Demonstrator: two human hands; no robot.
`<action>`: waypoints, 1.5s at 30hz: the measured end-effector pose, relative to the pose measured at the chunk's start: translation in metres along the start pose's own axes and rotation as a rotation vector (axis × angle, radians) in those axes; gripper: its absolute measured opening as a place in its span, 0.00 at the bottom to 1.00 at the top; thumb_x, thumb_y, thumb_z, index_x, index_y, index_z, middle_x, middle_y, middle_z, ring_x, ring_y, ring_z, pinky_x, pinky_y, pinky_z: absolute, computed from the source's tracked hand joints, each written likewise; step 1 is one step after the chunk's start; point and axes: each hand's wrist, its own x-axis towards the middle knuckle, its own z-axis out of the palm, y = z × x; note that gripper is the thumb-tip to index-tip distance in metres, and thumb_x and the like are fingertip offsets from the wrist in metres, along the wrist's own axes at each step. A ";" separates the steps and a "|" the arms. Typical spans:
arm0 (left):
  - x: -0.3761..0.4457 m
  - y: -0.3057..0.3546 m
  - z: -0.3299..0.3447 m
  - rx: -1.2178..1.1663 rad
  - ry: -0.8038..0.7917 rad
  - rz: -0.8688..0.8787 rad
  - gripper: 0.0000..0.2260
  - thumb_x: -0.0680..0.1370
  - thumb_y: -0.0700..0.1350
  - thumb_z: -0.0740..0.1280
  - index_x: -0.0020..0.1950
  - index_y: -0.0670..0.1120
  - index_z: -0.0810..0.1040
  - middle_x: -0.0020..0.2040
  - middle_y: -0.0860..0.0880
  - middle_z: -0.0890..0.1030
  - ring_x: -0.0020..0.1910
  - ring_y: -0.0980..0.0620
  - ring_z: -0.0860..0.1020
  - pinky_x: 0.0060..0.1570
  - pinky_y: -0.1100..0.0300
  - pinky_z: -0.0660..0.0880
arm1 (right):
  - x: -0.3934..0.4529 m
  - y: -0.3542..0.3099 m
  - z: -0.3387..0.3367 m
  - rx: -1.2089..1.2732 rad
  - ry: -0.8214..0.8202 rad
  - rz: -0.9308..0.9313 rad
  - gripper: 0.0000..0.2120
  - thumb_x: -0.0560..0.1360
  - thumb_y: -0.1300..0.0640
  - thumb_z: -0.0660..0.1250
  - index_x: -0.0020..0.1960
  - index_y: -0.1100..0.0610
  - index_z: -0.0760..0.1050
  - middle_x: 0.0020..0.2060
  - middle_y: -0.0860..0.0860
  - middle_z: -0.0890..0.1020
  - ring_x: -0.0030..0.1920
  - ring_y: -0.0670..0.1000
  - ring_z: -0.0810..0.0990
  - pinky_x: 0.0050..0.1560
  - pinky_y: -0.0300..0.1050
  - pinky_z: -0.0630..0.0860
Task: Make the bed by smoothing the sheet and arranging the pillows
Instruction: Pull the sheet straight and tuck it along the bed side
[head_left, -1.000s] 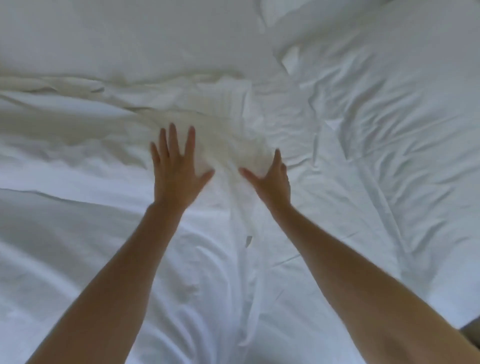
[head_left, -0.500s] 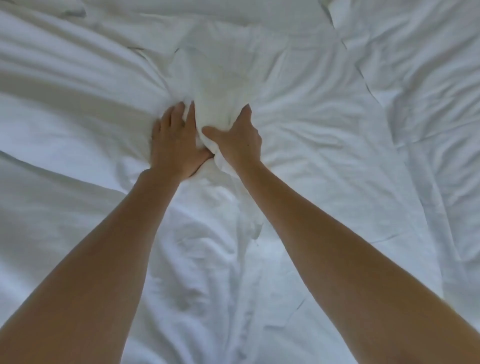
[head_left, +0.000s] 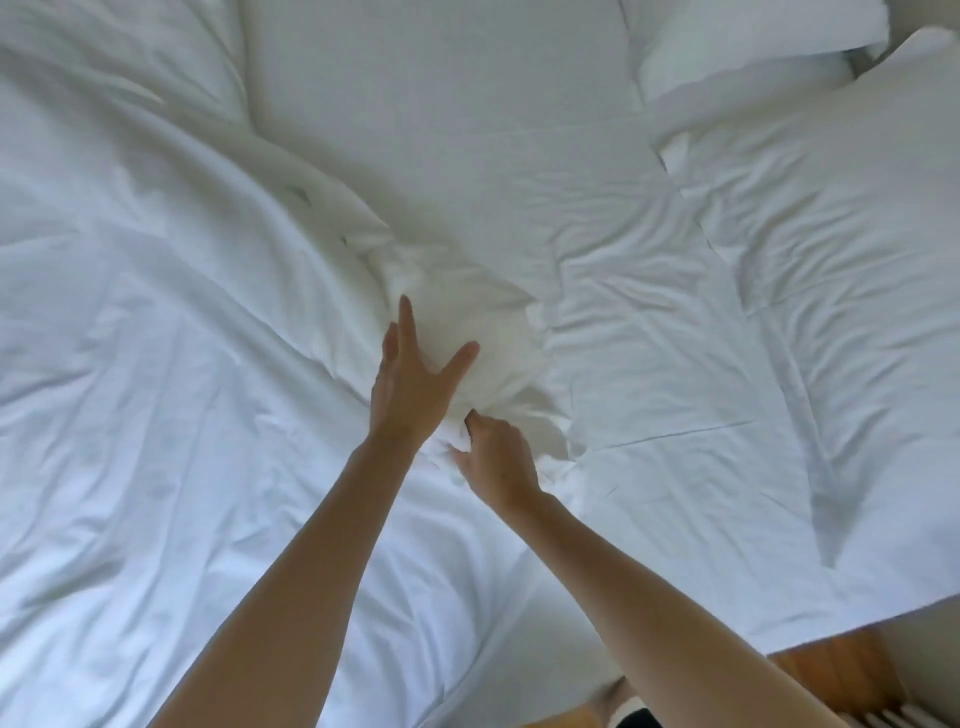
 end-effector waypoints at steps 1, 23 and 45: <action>-0.011 0.007 -0.013 0.066 -0.014 -0.018 0.42 0.72 0.69 0.61 0.77 0.57 0.42 0.77 0.48 0.55 0.72 0.43 0.64 0.65 0.47 0.65 | -0.021 -0.013 0.000 -0.030 -0.015 -0.053 0.08 0.74 0.57 0.68 0.50 0.60 0.76 0.39 0.57 0.82 0.41 0.61 0.80 0.40 0.48 0.72; -0.375 -0.176 -0.236 0.027 0.351 -0.587 0.29 0.76 0.48 0.66 0.74 0.45 0.57 0.59 0.35 0.76 0.57 0.34 0.75 0.53 0.47 0.70 | -0.327 -0.198 0.061 -0.433 -0.240 -0.647 0.19 0.66 0.68 0.67 0.57 0.60 0.73 0.31 0.56 0.78 0.27 0.59 0.79 0.26 0.45 0.70; -0.499 -0.457 -0.394 0.064 0.165 -0.344 0.33 0.76 0.44 0.62 0.77 0.51 0.51 0.57 0.45 0.78 0.53 0.42 0.77 0.45 0.54 0.73 | -0.492 -0.397 0.291 -0.499 -0.372 -0.333 0.23 0.78 0.59 0.59 0.72 0.51 0.61 0.54 0.57 0.81 0.51 0.62 0.81 0.50 0.53 0.79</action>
